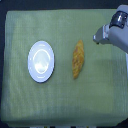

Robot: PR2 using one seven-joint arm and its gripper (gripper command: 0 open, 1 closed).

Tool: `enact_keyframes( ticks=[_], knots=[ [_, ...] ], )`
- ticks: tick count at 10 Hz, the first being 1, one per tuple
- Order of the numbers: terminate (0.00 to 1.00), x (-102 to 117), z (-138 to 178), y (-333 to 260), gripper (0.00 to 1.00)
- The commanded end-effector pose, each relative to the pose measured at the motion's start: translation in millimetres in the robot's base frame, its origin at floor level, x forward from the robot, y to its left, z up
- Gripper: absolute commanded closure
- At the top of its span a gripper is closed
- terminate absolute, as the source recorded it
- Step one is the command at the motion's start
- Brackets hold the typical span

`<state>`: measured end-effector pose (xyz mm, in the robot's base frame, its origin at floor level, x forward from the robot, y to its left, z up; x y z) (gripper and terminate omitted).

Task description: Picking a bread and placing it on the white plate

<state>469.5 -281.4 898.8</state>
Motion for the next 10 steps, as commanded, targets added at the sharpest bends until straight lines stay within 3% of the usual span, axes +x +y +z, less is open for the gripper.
enact_keyframes(
  ticks=[1,6,10],
  knots=[
    [0.0,1.0,0.1,0.3,0.0],
    [0.0,19.8,-5.1,23.2,0.0],
    [0.0,34.4,-26.6,59.1,0.0]
  ],
)
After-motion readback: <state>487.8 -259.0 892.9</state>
